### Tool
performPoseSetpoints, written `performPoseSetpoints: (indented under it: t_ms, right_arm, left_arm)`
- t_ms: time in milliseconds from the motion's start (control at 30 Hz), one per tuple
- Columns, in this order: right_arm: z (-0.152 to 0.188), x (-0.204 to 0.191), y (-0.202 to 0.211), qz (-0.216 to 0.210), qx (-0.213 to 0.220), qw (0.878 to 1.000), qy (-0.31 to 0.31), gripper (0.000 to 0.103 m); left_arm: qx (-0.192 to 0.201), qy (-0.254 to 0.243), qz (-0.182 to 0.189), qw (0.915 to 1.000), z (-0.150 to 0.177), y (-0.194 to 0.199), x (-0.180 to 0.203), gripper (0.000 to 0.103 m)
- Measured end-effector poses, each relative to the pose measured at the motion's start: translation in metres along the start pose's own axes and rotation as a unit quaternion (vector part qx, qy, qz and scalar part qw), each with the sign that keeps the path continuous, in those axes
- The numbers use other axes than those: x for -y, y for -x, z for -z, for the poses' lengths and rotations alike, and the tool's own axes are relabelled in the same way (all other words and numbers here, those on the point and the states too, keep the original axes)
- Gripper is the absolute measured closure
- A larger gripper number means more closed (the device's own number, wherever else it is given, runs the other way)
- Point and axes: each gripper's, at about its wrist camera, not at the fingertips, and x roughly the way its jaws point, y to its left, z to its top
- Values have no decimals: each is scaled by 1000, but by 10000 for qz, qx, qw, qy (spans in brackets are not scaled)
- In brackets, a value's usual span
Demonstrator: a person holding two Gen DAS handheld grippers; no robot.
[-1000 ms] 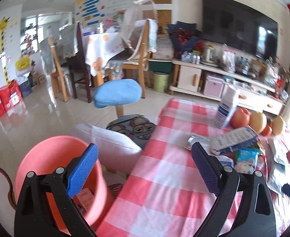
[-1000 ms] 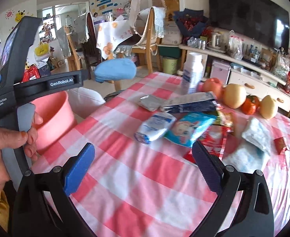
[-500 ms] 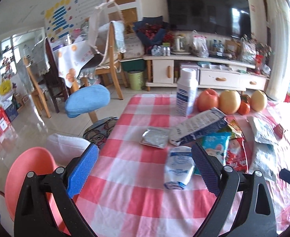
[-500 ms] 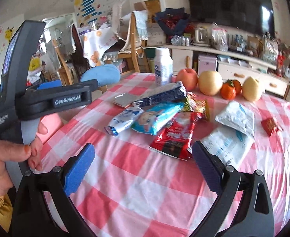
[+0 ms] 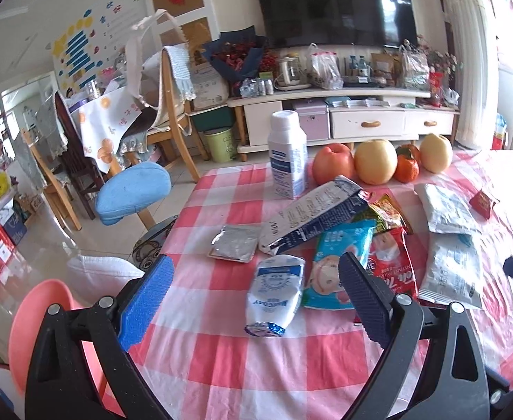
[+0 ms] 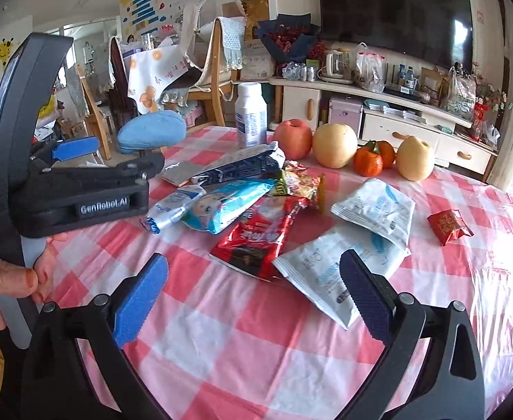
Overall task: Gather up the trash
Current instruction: 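Move both tools back over the table toward the remaining packets, then lower the left tool onto the grey wet-wipe pack while the right tool reaches the red snack packet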
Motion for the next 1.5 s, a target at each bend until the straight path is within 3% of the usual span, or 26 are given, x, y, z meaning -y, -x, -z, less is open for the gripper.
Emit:
performPoseSetpoints:
  t_ms: [467, 667, 767, 900, 1133, 1267, 1500]
  right_arm:
    - [0, 53, -2, 129, -162, 9974, -691, 4]
    - [2, 88, -3, 113, -302, 9914, -1265, 4]
    - [1, 107, 2, 259, -265, 9895, -1398, 4]
    - [1, 142, 4, 461, -259, 9821, -1807, 4]
    - [2, 201, -2, 734, -323, 9673, -2405, 4]
    - [-2, 225, -14, 1112, -335, 9634, -2418, 4]
    - [1, 266, -50, 1126, -658, 9575, -2574, 4]
  left_arm:
    - [-101, -394, 166, 9990, 4, -7, 28, 9]
    - [-261, -521, 375, 9976, 8, -13, 39, 9]
    - [-329, -524, 657, 9959, 8, -14, 45, 9]
    - [-340, -547, 1161, 9911, 9, -13, 57, 9]
    - [-397, -778, 2043, 9750, 14, -14, 94, 9]
    - [-383, -1064, 2271, 9673, 16, -18, 116, 9]
    - [-768, -1595, 2515, 9515, 23, -32, 161, 9]
